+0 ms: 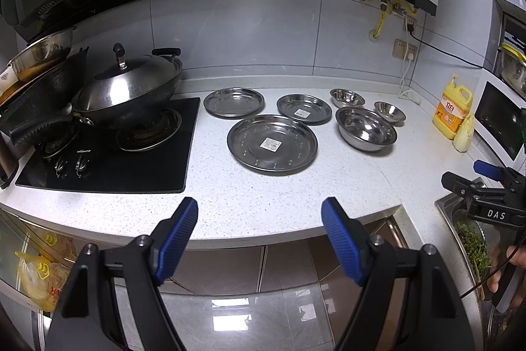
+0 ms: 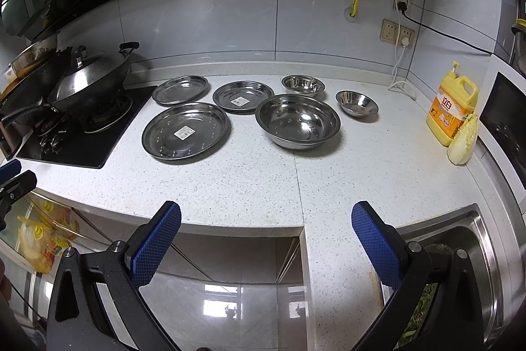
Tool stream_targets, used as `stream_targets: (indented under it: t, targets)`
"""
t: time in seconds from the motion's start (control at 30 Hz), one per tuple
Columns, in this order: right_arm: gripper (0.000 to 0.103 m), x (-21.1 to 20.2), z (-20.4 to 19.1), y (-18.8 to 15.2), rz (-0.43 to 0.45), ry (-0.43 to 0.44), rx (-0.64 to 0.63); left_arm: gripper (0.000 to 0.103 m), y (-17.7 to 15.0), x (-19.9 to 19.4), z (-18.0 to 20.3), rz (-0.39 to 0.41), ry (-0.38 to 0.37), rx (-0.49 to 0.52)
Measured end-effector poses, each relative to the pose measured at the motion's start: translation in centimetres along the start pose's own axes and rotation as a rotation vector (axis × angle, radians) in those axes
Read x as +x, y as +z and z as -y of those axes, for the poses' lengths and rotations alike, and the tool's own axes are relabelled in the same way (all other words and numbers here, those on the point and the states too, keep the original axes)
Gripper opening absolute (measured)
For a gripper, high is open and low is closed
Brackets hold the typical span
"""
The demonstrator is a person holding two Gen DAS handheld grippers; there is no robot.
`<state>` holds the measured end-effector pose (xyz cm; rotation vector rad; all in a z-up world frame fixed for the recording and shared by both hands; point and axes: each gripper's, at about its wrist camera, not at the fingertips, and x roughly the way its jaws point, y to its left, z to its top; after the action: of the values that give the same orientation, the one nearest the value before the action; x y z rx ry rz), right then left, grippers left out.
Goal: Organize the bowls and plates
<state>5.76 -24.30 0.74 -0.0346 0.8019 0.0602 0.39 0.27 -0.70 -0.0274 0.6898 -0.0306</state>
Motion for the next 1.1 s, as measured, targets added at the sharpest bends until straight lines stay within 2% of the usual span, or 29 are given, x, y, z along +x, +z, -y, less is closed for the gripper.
stream_targets:
  t: [0.53,0.8,0.93,1.1]
  targets:
    - [0.102,0.2,1.1,0.5,0.007,-0.005,0.010,0.077,1.1,1.1,1.0,-0.012,-0.003,0.005]
    - [0.102,0.6,1.2,1.0,0.010,0.019,-0.005,0.077,1.5,1.5,1.7,-0.022,0.002,-0.001]
    - [0.102,1.1,0.5,1.5,0.003,0.066,-0.017,0.077,3.0,2.6,1.7,-0.029,0.002,-0.014]
    - [0.102,2.3,-1.8,3.3,0.006,0.159,-0.054,0.077,6.5,4.7,1.3,-0.040,0.000,-0.041]
